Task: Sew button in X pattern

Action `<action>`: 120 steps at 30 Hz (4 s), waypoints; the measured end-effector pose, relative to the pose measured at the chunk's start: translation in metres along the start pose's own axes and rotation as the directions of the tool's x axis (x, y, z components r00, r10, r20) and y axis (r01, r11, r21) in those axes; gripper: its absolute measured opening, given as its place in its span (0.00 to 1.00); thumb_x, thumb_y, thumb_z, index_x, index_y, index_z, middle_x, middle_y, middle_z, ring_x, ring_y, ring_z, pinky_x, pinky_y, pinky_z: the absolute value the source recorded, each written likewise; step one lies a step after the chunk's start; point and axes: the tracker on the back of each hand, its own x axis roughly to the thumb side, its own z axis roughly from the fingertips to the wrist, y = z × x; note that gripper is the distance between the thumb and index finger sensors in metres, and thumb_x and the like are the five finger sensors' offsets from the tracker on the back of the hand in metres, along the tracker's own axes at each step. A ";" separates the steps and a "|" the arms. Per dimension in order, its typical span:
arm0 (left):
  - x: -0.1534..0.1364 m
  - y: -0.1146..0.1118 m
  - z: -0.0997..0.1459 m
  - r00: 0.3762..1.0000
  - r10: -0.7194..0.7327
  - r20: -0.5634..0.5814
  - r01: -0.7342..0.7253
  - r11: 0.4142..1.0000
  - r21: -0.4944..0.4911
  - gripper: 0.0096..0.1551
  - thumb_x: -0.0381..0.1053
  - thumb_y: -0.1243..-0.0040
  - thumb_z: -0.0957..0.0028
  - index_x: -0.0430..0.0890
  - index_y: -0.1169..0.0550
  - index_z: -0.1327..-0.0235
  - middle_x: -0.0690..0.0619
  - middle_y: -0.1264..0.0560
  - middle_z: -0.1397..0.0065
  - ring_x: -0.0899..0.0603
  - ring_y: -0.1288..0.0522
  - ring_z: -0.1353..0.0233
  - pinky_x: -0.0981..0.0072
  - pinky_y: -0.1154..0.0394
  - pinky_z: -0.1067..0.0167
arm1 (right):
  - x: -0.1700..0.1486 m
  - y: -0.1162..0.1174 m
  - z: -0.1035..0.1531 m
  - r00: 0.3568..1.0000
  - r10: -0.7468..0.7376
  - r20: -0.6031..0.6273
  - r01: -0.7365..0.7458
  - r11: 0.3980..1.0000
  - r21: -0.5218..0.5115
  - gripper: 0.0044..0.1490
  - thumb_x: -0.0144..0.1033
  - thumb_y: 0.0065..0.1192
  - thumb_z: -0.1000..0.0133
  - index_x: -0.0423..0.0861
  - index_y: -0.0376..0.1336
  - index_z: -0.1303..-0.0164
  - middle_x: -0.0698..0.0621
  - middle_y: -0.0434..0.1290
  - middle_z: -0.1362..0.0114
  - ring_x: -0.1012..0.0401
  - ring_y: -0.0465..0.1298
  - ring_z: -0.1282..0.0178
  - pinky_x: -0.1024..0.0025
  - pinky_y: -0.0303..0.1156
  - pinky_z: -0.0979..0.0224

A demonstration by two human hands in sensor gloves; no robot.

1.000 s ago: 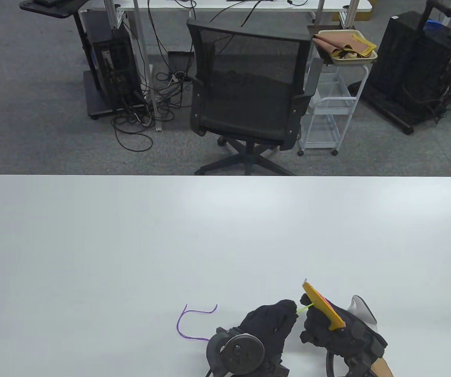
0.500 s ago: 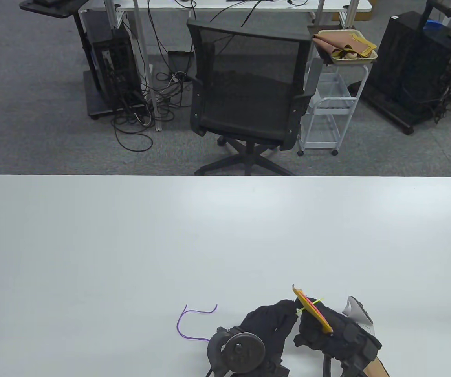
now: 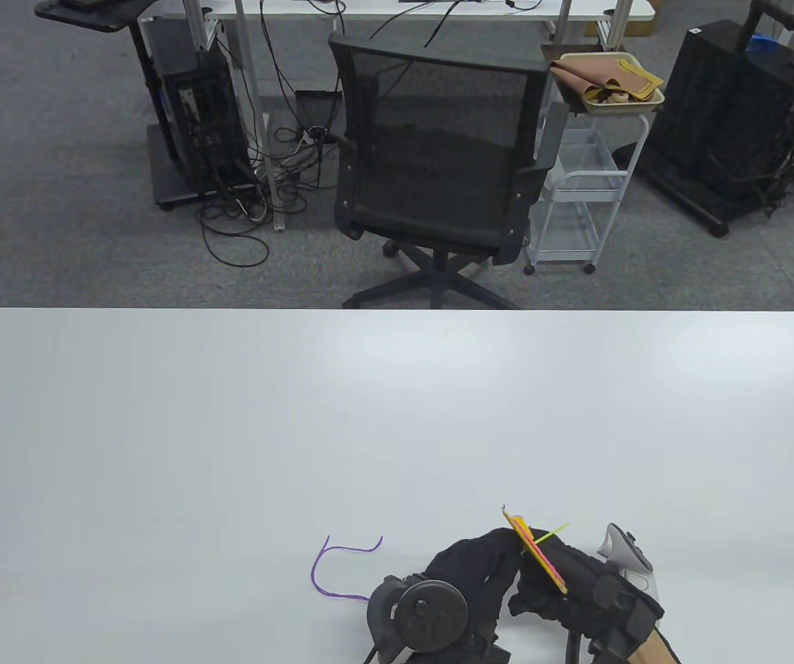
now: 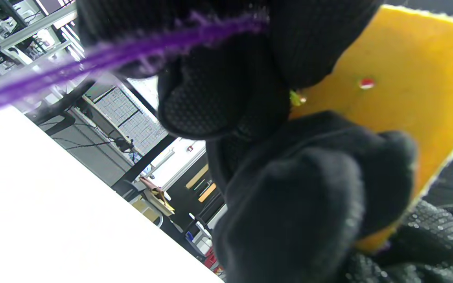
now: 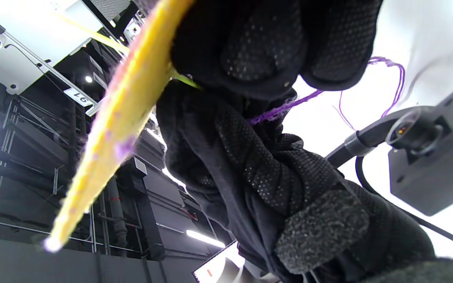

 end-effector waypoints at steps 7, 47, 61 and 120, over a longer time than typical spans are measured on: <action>-0.010 -0.003 0.000 0.988 0.143 -0.056 -0.145 0.988 -0.043 0.24 0.58 0.48 0.43 0.47 0.19 0.43 0.49 0.12 0.45 0.43 0.12 0.51 0.51 0.19 0.56 | 0.002 -0.003 0.001 1.000 0.031 0.006 -0.031 0.999 -0.025 0.29 0.38 0.40 0.36 0.43 0.46 0.26 0.51 0.73 0.45 0.59 0.75 0.47 0.52 0.70 0.28; -0.060 -0.025 0.005 0.758 0.530 -0.381 -0.595 0.801 -0.068 0.29 0.57 0.50 0.40 0.43 0.25 0.32 0.46 0.18 0.33 0.41 0.16 0.39 0.47 0.21 0.44 | 0.032 0.008 0.025 0.666 0.746 -0.017 -0.634 0.553 -0.540 0.42 0.46 0.51 0.39 0.49 0.37 0.22 0.38 0.55 0.22 0.46 0.60 0.26 0.39 0.51 0.18; -0.061 -0.030 0.005 0.726 0.571 -0.383 -0.644 0.760 -0.089 0.29 0.57 0.51 0.40 0.43 0.26 0.32 0.47 0.18 0.34 0.41 0.16 0.39 0.48 0.21 0.44 | 0.026 0.021 0.020 0.560 0.825 0.075 -0.685 0.512 -0.518 0.33 0.43 0.51 0.39 0.59 0.45 0.26 0.38 0.37 0.17 0.45 0.44 0.19 0.37 0.34 0.15; -0.078 -0.009 0.005 0.859 0.327 -0.393 -0.375 0.926 -0.048 0.29 0.54 0.50 0.41 0.39 0.24 0.35 0.47 0.13 0.44 0.41 0.13 0.48 0.47 0.19 0.52 | 0.072 -0.052 0.065 0.858 0.471 0.207 -0.220 0.699 -0.680 0.22 0.39 0.49 0.37 0.57 0.52 0.34 0.42 0.50 0.20 0.48 0.53 0.21 0.38 0.40 0.15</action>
